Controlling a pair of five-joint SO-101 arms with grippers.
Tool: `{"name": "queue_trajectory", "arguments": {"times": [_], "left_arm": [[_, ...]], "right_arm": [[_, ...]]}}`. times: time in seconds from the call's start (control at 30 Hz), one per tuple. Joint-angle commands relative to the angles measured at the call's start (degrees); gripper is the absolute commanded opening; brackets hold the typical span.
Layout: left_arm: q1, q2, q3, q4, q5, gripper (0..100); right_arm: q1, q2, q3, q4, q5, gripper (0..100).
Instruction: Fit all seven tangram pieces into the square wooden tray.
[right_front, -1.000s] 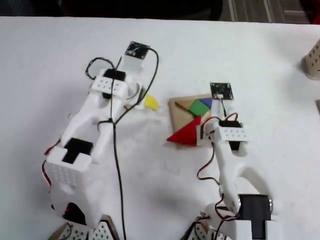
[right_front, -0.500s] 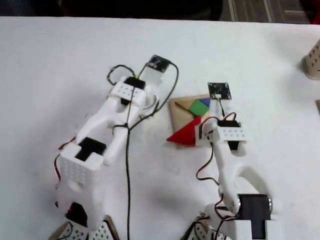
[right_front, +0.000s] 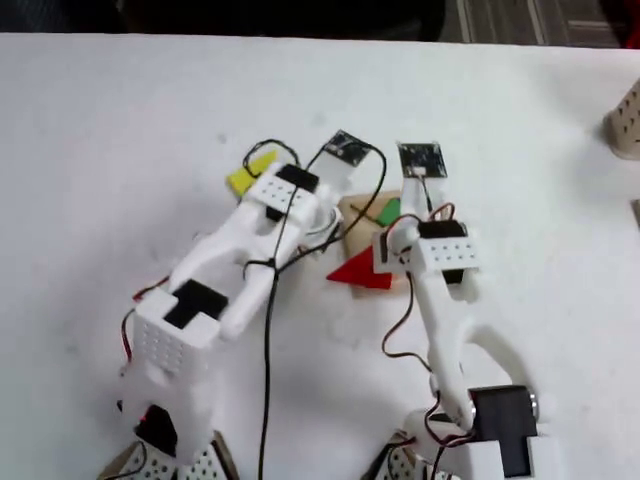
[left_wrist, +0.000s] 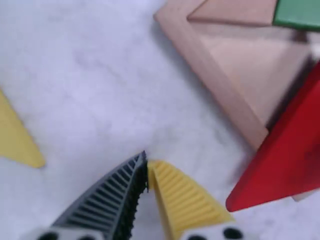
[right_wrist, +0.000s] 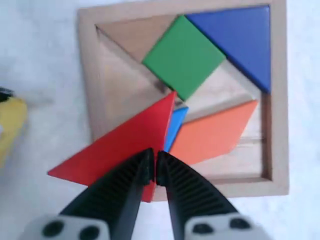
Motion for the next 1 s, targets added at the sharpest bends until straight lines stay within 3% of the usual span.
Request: {"name": "queue_trajectory", "arguments": {"times": [0.0,0.17,0.37,0.73,0.97], "left_arm": [[2.68,-0.40,-2.73,0.53,0.79,3],[6.11,-0.92,-0.26,0.18,0.70,3],[6.73,-0.92,0.18,0.44,0.70,3],[14.46,-1.01,1.58,1.32,1.05,3],[16.66,-1.01,1.49,1.41,1.14,3]], "right_arm": [[-0.84,-0.13,-3.34,-1.89,-0.62,1.7],[1.27,1.71,-5.98,-2.33,-0.26,1.7],[8.31,1.71,-14.07,11.03,1.93,1.7],[12.26,14.29,-13.98,4.53,2.46,1.7],[12.35,14.81,-13.89,3.38,2.46,1.7]]}}
